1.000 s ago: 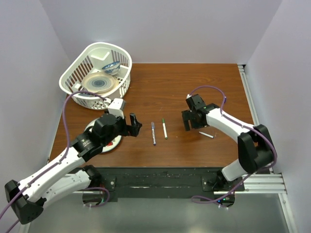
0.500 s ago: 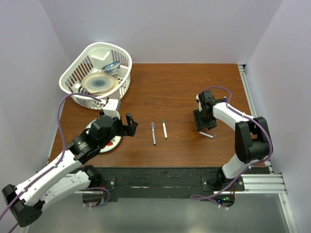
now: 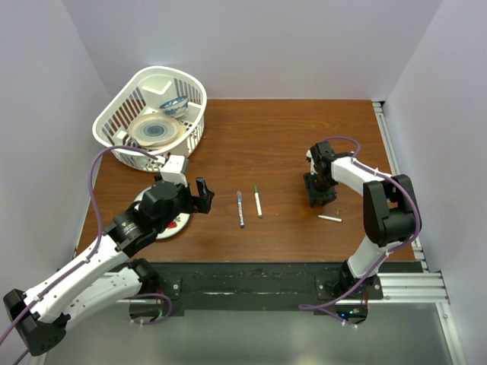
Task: Insert the pens into the pen caps
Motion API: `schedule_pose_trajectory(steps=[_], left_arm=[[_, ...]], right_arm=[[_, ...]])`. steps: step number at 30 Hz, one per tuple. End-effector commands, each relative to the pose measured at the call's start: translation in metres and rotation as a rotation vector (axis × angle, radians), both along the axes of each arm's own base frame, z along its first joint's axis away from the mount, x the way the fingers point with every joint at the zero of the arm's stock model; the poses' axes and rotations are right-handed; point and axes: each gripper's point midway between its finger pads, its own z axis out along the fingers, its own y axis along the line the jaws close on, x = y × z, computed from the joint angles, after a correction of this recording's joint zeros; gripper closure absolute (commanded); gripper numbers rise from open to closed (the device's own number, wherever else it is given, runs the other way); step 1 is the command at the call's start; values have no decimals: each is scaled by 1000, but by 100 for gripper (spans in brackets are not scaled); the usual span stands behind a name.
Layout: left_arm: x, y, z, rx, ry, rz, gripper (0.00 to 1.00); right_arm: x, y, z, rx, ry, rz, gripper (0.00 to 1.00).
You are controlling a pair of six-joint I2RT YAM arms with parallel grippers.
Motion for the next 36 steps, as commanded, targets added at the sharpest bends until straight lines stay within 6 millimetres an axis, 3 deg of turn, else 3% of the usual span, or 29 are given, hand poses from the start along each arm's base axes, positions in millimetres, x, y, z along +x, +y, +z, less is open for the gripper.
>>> schedule_pose_trajectory(steps=[1, 4, 5, 8, 11, 12, 15, 19, 23, 29, 36], left_arm=[[2, 0, 5, -21, -24, 9, 0], [2, 0, 8, -26, -36, 8, 0], [3, -1, 10, -29, -41, 7, 0], [3, -1, 13, -32, -48, 4, 0], [2, -1, 14, -30, -48, -3, 0], [1, -1, 15, -31, -50, -3, 0], [0, 0, 17, -39, -55, -8, 0], [-3, 1, 19, -48, -63, -14, 0], [-5, 5, 22, -58, -75, -6, 0], [-6, 7, 26, -62, -90, -3, 0], [-6, 10, 28, -53, -98, 3, 0]], right_arm=[[20, -3, 14, -12, -91, -153, 48], [32, -12, 35, -36, -199, -400, 37], [34, -23, 42, -81, -244, -487, 34], [18, -34, 51, -71, -301, -851, 30], [-16, -44, 54, -119, -267, -1088, 30], [-30, -43, 53, -134, -214, -1118, 29], [-45, -34, 50, -101, -146, -1208, 26], [-64, -39, 53, -132, -140, -1326, 25], [-87, -43, 40, -116, -157, -1466, 26], [-95, -41, 25, -33, -193, -1592, 25], [-85, -34, 3, 39, -206, -1642, 26]])
